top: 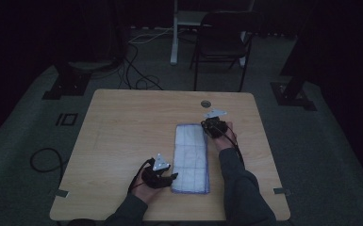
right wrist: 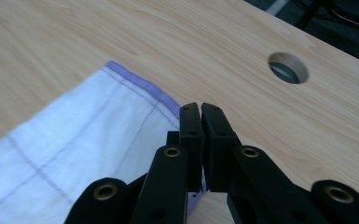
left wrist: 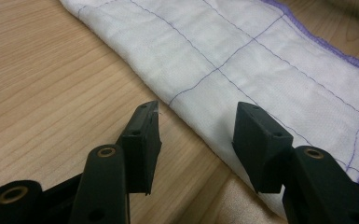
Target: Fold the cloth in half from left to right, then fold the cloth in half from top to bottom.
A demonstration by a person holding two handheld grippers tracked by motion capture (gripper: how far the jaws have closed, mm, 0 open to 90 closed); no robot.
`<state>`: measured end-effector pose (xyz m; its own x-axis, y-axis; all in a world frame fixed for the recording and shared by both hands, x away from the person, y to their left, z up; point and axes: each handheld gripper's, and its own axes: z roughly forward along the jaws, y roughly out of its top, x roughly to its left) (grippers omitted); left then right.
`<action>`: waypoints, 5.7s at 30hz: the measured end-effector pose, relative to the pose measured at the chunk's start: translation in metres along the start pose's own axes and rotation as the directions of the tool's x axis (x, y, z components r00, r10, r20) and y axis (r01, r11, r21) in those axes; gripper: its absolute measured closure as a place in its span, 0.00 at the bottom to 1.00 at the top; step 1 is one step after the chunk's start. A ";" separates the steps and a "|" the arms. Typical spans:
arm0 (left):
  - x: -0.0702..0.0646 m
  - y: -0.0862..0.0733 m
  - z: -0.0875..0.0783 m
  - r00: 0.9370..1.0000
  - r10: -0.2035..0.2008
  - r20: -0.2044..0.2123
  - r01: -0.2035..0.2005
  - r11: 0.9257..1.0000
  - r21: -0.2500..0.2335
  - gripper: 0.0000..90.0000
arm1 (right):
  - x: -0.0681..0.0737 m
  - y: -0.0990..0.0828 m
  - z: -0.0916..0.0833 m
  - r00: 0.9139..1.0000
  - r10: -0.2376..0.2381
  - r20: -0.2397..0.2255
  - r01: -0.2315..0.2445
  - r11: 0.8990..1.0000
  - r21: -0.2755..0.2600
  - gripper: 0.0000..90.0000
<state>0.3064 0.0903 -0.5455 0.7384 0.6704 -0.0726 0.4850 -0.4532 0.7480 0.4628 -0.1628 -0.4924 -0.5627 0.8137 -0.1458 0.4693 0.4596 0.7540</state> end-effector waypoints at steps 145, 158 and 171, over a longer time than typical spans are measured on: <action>0.101 0.134 0.083 0.976 -0.191 -0.106 0.191 0.981 -0.009 0.97 | -0.016 -0.009 0.018 0.961 0.261 -0.088 -0.254 0.964 0.082 0.95; 0.100 0.144 0.069 0.980 -0.182 -0.084 0.177 0.982 -0.062 0.97 | -0.019 0.000 0.003 0.967 0.235 -0.094 -0.233 0.972 0.031 0.94; 0.098 0.150 0.050 0.983 -0.168 -0.071 0.159 0.980 -0.124 0.97 | -0.016 0.010 -0.015 0.976 0.195 -0.100 -0.198 0.980 -0.029 0.94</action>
<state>0.4745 0.0587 -0.4731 0.6112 0.7770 -0.1506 0.5343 -0.2647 0.8028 0.4663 -0.1762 -0.4725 -0.5255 0.8481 0.0683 0.5516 0.2784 0.7863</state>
